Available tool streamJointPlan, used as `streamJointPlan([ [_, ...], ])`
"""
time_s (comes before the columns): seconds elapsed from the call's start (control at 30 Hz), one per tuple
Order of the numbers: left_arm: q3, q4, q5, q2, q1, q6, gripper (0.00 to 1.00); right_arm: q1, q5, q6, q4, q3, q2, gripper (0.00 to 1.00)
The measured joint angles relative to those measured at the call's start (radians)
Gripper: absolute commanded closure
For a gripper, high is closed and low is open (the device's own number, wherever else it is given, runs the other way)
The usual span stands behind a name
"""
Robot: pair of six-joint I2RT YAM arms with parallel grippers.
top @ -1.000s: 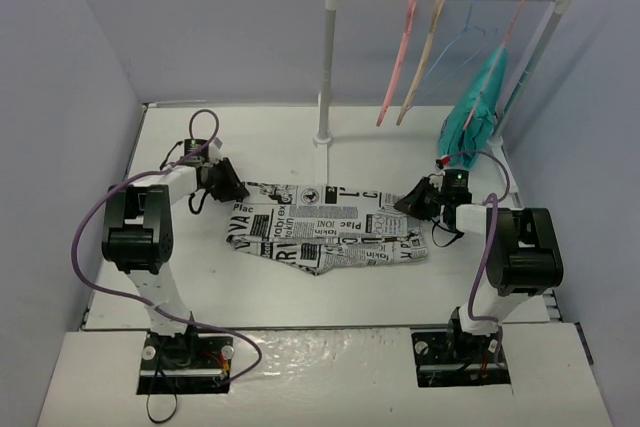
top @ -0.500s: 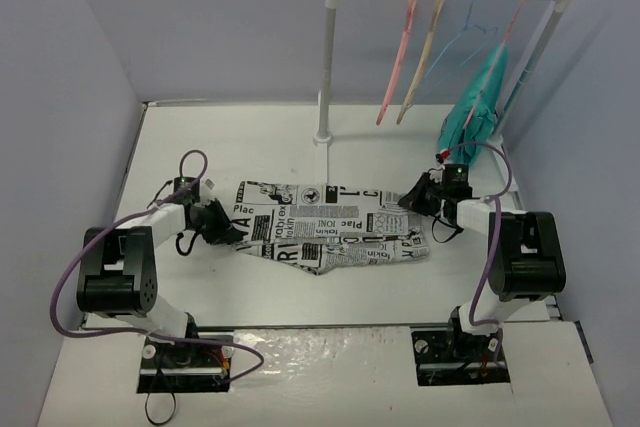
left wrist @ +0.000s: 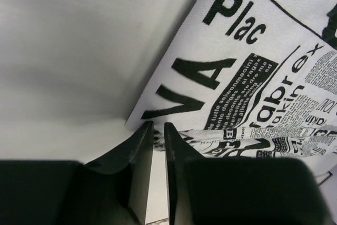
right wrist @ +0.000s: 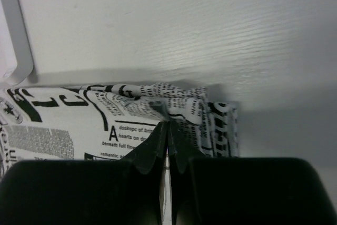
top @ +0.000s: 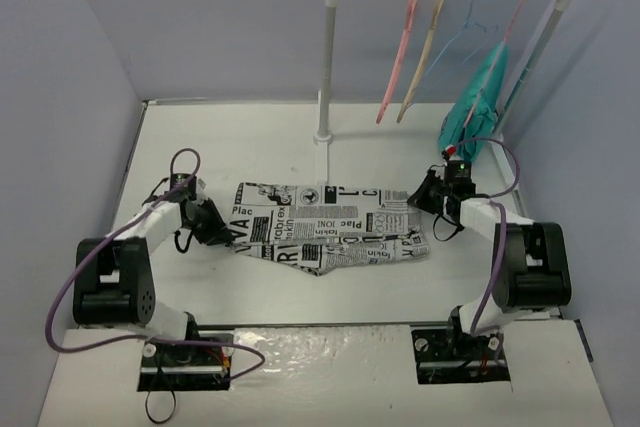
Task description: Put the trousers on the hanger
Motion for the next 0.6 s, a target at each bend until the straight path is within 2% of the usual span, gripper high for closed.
streamJointPlan([
  [0.07,0.013,-0.048,-0.041,-0.063,0.006,0.019,0.67,0.007,0.056,-0.01,-0.056,0.019,-0.058,0.84],
  [0.13,0.045,-0.092,-0.074,-0.119,0.009,0.047,0.56,0.027,0.118,-0.019,-0.121,0.053,-0.123,0.66],
  [0.17,0.07,-0.108,-0.087,-0.144,0.01,0.059,0.52,0.043,0.147,-0.026,-0.154,0.078,-0.158,0.62],
  [0.23,0.13,-0.13,-0.113,-0.188,0.01,0.094,0.37,0.077,0.206,-0.041,-0.221,0.133,-0.232,0.5],
  [0.33,0.185,-0.132,-0.136,-0.238,0.01,0.134,0.23,0.109,0.262,-0.055,-0.276,0.208,-0.332,0.37],
  [0.43,0.21,-0.133,-0.154,-0.277,0.01,0.176,0.13,0.133,0.314,-0.072,-0.359,0.296,-0.41,0.3],
  [0.6,0.207,-0.131,-0.184,-0.318,0.01,0.231,0.11,0.194,0.353,-0.12,-0.525,0.5,-0.456,0.26],
])
